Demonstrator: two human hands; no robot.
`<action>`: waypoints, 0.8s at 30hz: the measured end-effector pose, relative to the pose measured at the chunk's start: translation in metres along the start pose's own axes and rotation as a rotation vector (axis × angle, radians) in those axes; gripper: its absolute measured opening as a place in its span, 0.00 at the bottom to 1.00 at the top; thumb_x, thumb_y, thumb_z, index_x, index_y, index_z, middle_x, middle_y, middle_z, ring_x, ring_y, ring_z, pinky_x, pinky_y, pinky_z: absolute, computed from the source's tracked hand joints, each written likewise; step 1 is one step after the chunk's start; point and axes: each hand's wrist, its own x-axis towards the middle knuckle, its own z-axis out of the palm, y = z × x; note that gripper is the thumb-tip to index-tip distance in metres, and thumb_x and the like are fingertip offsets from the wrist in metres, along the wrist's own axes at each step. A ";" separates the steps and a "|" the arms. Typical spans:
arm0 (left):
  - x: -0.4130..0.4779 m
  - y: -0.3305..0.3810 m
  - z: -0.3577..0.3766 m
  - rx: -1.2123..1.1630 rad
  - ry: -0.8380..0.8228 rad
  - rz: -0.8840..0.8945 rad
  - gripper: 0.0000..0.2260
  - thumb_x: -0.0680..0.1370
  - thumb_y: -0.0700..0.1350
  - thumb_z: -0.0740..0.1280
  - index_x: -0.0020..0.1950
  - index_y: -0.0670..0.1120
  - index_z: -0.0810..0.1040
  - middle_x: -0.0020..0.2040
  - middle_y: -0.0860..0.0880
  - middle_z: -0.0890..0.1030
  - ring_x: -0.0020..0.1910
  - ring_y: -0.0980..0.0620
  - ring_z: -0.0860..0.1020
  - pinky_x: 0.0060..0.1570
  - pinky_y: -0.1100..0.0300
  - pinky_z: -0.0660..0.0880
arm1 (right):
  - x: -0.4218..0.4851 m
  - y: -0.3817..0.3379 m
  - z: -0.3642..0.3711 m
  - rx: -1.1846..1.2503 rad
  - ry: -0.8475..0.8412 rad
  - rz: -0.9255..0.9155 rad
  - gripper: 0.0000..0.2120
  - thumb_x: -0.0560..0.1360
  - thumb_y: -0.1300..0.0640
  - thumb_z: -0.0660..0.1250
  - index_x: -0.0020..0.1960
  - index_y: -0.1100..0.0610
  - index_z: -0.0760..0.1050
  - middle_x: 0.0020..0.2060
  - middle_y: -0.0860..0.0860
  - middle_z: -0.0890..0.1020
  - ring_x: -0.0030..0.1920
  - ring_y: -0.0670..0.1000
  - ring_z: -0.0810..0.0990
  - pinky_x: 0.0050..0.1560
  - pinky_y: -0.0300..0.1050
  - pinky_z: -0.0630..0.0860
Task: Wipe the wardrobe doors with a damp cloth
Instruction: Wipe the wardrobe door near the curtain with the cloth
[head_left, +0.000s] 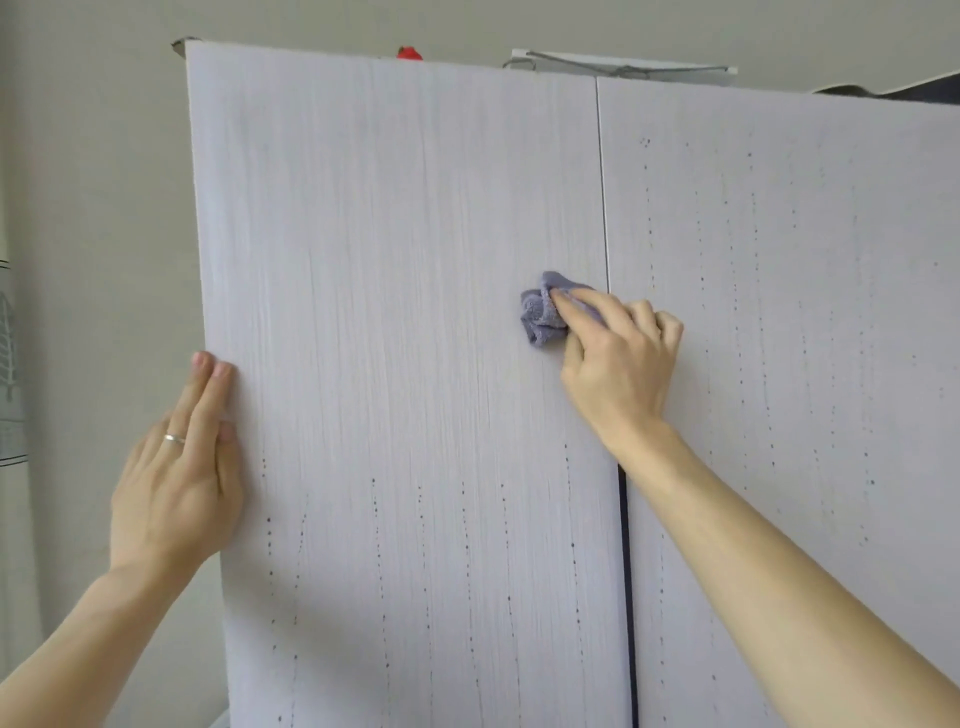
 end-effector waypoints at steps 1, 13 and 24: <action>0.000 0.002 -0.002 -0.003 -0.004 -0.008 0.24 0.84 0.47 0.48 0.81 0.48 0.60 0.81 0.52 0.57 0.64 0.31 0.74 0.55 0.36 0.73 | -0.015 0.000 -0.002 -0.009 0.009 -0.026 0.19 0.74 0.62 0.67 0.60 0.43 0.82 0.56 0.40 0.83 0.43 0.51 0.77 0.50 0.49 0.63; -0.005 0.004 -0.004 0.005 -0.038 -0.065 0.25 0.84 0.44 0.51 0.82 0.48 0.58 0.82 0.50 0.56 0.72 0.37 0.68 0.67 0.39 0.66 | -0.098 0.000 -0.023 0.160 -0.126 0.105 0.21 0.72 0.67 0.67 0.62 0.52 0.82 0.54 0.51 0.81 0.44 0.58 0.75 0.43 0.51 0.72; -0.062 0.000 -0.004 0.025 -0.176 -0.213 0.25 0.84 0.52 0.45 0.83 0.56 0.48 0.83 0.48 0.52 0.76 0.40 0.64 0.73 0.40 0.60 | -0.150 -0.070 -0.023 0.478 -0.247 -0.312 0.18 0.78 0.67 0.62 0.63 0.57 0.81 0.53 0.57 0.81 0.46 0.60 0.77 0.46 0.51 0.77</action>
